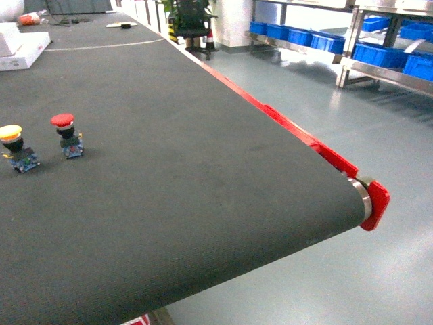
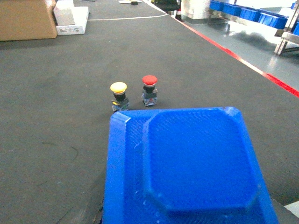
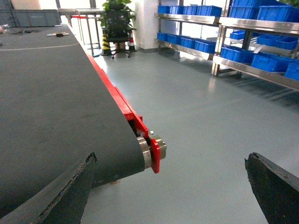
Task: Pick blue part to blue bin on bottom shelf
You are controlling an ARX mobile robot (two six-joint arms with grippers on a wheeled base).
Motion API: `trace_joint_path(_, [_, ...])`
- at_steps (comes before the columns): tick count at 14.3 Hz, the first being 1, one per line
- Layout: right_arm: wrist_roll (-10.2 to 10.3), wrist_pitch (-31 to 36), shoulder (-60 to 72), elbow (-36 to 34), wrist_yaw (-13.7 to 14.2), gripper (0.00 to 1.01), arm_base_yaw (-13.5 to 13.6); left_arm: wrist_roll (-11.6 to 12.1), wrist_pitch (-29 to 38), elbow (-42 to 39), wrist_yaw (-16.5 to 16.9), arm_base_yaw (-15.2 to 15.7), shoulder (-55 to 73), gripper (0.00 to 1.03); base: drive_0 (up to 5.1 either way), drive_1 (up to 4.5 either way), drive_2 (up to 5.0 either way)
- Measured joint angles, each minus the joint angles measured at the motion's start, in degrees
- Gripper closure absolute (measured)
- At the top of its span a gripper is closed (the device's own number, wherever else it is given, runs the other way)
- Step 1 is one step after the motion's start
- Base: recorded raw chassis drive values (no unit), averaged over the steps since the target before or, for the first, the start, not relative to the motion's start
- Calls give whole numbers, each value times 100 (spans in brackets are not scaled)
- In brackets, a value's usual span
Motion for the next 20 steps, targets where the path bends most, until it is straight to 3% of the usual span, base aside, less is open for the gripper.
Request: trace_joint_path(20, [0,-2,0,0,2,3,0,0,0,0,2,-7,9,60,-162,-162,-162])
